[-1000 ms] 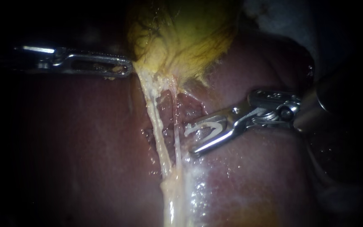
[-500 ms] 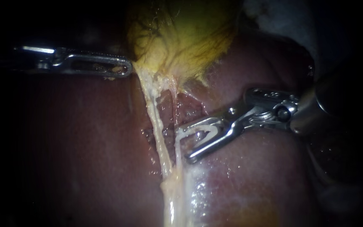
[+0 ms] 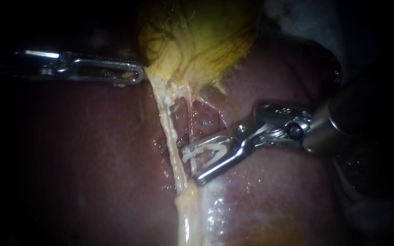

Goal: Clipping first clip left tube

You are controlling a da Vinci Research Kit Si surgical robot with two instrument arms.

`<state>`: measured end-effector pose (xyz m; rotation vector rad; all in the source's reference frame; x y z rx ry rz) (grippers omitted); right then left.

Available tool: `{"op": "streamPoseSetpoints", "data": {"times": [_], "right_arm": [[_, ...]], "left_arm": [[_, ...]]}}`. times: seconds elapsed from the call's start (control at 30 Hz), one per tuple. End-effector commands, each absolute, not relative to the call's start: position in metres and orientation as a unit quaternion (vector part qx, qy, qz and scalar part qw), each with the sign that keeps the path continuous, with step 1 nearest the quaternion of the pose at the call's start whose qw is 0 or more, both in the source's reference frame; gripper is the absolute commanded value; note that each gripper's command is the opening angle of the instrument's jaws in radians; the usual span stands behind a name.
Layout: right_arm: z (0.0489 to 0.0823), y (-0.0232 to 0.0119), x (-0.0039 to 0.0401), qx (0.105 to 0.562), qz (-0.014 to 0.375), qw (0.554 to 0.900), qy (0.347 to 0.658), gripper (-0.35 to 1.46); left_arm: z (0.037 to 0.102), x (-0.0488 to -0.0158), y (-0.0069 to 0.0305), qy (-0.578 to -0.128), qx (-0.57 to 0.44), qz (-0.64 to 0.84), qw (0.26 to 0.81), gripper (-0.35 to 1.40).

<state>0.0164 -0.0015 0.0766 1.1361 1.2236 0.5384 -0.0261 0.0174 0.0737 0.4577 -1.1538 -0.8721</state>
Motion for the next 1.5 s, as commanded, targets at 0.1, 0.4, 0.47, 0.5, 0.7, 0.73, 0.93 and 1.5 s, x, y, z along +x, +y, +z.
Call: {"op": "streamPoseSetpoints", "data": {"times": [0.1, 0.4, 0.47, 0.5, 0.7, 0.73, 0.93, 1.5], "right_arm": [[0.0777, -0.0018, 0.0163, 0.497, 0.237, 0.641, 0.535, 0.58], [0.0803, -0.0017, 0.0165, 0.494, 0.237, 0.643, 0.534, 0.59], [0.0808, -0.0015, 0.0166, 0.494, 0.237, 0.644, 0.535, 0.59], [0.0811, -0.0015, 0.0166, 0.493, 0.237, 0.644, 0.535, 0.59], [0.0822, -0.0012, 0.0166, 0.492, 0.236, 0.645, 0.535, 0.6], [0.0824, -0.0011, 0.0167, 0.491, 0.236, 0.646, 0.535, 0.6], [0.083, -0.0012, 0.018, 0.489, 0.237, 0.645, 0.537, 0.6], [0.0818, -0.0032, 0.0207, 0.499, 0.234, 0.623, 0.556, 0.6]], "left_arm": [[0.0737, -0.0261, 0.0174, -0.523, 0.208, -0.396, 0.726, -0.35], [0.0737, -0.0262, 0.0174, -0.523, 0.208, -0.396, 0.726, -0.35], [0.0737, -0.0262, 0.0174, -0.523, 0.208, -0.396, 0.726, -0.35], [0.0737, -0.0262, 0.0174, -0.523, 0.208, -0.396, 0.726, -0.35], [0.0737, -0.0262, 0.0174, -0.523, 0.208, -0.396, 0.726, -0.35], [0.0737, -0.0262, 0.0174, -0.523, 0.208, -0.396, 0.726, -0.35], [0.0737, -0.0263, 0.0174, -0.523, 0.208, -0.396, 0.726, -0.35], [0.0737, -0.0263, 0.0174, -0.523, 0.208, -0.396, 0.726, -0.35]]}}
